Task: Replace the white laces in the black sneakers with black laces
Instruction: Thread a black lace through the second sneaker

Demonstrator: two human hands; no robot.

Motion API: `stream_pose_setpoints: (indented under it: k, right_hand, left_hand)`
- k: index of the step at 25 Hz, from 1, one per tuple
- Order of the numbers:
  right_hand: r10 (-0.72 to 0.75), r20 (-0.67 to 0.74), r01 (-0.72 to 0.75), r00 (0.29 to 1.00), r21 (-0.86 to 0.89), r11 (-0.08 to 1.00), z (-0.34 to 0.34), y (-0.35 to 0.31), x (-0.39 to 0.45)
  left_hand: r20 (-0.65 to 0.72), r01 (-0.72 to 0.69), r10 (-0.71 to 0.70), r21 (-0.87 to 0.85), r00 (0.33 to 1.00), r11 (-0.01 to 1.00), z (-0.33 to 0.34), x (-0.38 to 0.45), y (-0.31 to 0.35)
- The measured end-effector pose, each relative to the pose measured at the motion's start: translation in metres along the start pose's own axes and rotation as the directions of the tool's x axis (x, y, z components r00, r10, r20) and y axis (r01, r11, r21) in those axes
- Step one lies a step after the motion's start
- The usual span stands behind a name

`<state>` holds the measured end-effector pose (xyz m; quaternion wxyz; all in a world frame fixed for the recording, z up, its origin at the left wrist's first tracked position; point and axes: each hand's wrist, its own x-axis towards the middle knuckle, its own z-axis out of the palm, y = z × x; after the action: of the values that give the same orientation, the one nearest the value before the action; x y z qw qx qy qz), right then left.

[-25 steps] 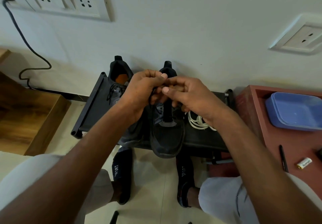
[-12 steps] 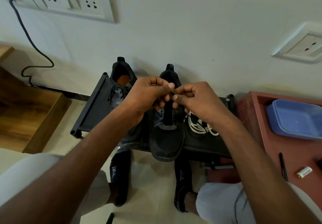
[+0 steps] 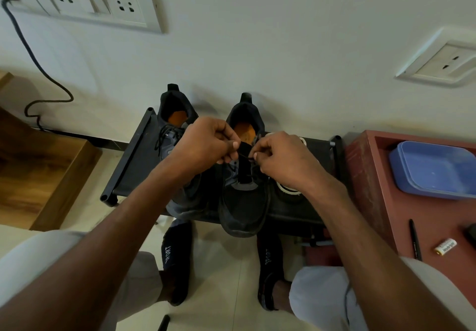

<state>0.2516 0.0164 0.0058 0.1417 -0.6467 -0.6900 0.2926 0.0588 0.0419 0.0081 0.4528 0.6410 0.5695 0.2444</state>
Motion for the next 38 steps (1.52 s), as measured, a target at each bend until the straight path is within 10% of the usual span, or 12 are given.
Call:
stream_pose_setpoints:
  k: [8,19,26,38]
  right_hand:
    - [0.135,0.066,-0.150,0.989,0.412,0.899,-0.008,-0.010,0.001]
    - [-0.030,0.143,0.053,0.989,-0.161,0.986,0.007,-0.007,-0.003]
    - [-0.024,-0.116,0.016,0.993,-0.070,0.997,0.014,-0.008,0.001]
    - [-0.055,-0.111,0.029,0.992,-0.220,0.975,0.038,-0.009,-0.001]
  left_hand:
    - [0.071,-0.233,0.228,0.488,0.971,0.841,0.002,-0.004,0.001]
    - [0.235,-0.237,0.128,0.526,0.964,0.817,0.000,-0.008,0.001]
    - [0.211,-0.214,0.119,0.523,0.970,0.825,0.000,-0.009,-0.001]
    - [0.233,-0.214,0.108,0.501,0.967,0.838,0.001,-0.005,-0.006]
